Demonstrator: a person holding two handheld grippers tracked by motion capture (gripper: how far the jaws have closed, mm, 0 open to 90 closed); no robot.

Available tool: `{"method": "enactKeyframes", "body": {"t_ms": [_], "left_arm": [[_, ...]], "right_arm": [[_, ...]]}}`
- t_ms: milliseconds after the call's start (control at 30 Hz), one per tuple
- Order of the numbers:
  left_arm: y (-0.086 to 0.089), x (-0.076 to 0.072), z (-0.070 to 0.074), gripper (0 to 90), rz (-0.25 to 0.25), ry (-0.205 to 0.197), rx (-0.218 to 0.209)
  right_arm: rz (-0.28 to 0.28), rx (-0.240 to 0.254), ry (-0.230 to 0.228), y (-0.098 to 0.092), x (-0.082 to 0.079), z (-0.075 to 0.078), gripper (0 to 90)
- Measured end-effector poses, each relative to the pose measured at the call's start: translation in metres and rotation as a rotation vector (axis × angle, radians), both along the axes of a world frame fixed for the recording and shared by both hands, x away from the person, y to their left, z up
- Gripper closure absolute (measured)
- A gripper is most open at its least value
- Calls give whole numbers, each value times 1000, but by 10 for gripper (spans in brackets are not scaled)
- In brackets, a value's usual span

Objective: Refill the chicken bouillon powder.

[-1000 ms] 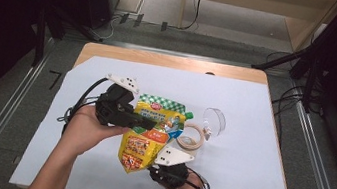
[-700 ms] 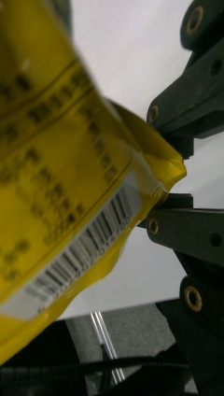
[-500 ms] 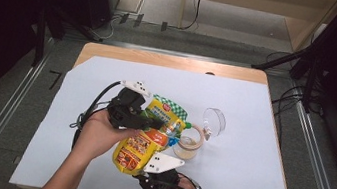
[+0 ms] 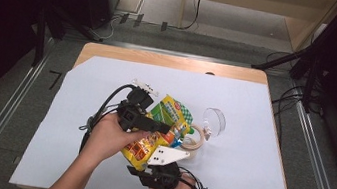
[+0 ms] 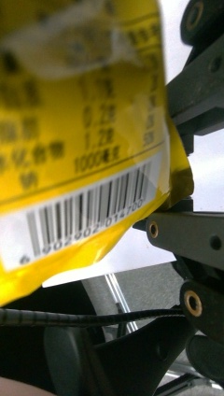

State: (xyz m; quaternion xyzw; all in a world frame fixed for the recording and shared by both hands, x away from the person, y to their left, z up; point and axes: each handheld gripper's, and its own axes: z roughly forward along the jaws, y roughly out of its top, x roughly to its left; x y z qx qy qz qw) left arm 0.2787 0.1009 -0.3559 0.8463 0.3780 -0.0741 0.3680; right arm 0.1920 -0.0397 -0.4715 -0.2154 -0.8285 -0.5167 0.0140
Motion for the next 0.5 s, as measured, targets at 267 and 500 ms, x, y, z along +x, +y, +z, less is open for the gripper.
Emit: {"method": "enactKeyframes", "body": {"t_ms": [267, 500], "left_arm": [[-10, 6, 10, 755, -7, 11, 42], [-14, 15, 13, 757, -1, 8, 45]], "right_arm": [[35, 22, -12, 7, 5, 15, 724], [39, 29, -27, 6, 14, 19, 708]]}}
